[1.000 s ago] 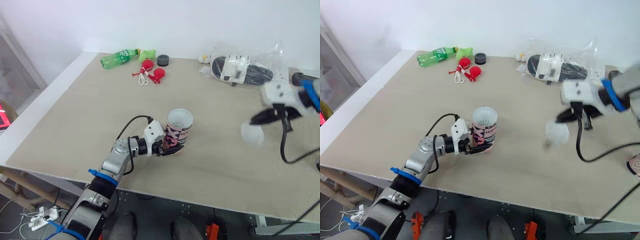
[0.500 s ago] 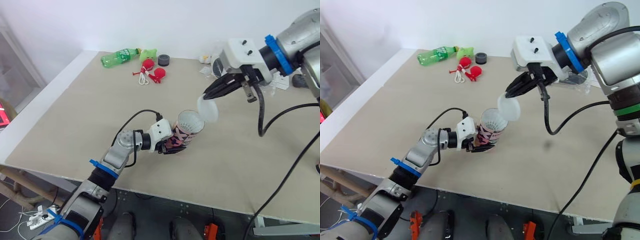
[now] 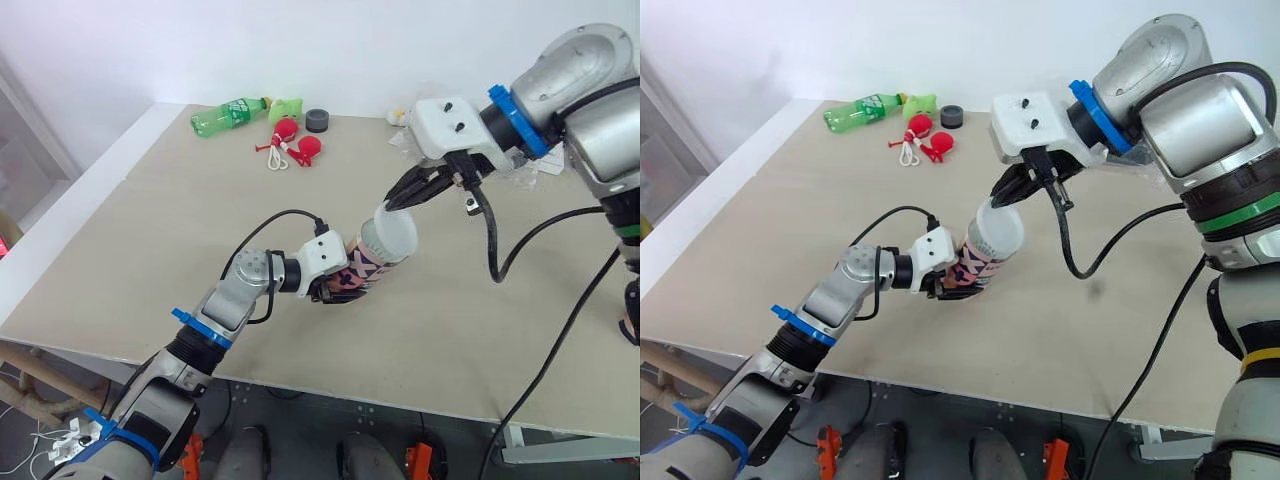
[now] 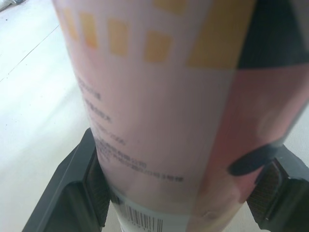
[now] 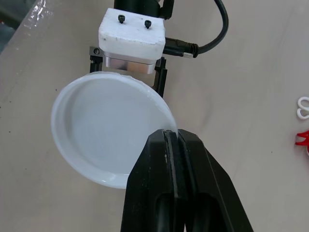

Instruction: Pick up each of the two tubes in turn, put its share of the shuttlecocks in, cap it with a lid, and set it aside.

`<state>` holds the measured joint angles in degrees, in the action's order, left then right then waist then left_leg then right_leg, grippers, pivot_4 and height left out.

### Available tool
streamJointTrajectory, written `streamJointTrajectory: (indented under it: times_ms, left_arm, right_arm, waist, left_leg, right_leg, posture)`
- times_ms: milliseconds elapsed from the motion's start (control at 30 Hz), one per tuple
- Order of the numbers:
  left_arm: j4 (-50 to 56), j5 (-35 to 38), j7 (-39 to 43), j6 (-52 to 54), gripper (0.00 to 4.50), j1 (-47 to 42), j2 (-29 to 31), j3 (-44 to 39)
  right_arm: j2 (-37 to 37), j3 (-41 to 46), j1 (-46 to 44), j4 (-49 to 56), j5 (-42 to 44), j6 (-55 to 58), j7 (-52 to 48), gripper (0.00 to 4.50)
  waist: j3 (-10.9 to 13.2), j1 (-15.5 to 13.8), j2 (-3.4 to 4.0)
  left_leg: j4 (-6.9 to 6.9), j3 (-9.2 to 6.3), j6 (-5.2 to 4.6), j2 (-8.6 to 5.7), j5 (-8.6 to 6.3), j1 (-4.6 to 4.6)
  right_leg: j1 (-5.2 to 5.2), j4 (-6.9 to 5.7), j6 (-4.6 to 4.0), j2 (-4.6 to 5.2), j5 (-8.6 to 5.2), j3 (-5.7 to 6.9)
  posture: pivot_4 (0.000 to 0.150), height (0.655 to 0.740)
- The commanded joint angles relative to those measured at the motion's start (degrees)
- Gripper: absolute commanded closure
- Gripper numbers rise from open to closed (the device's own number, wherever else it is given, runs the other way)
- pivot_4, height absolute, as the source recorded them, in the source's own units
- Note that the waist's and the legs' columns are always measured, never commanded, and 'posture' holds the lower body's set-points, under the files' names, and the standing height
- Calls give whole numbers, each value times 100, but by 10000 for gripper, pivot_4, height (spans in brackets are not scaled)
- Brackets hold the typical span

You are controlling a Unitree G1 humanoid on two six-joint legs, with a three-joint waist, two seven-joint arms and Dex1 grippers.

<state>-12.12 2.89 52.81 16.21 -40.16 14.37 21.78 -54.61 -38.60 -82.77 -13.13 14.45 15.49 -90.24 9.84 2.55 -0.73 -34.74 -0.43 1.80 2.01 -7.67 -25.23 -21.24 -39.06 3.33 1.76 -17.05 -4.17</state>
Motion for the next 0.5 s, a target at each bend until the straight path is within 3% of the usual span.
streamJointTrajectory:
  times_ms: [33,500]
  left_arm:
    - [-214,-232,-68,178,14362,158,83,144]
    - [-240,-197,-159,168,14362,233,16,104]
  right_arm:
    - [55,-2,-3,-58,-216,-175,-226,42978]
    - [240,-244,103,-338,-792,-747,-226,42978]
  waist:
    - [0,0,0]
    - [0,-1,0]
  left_leg:
    - [0,0,0,0,0,0]
    - [-1,0,0,-1,0,4]
  right_leg:
    - [0,0,0,0,0,0]
    - [4,0,2,-2,1,-3]
  posture:
    - [1500,7400]
    - [1500,7400]
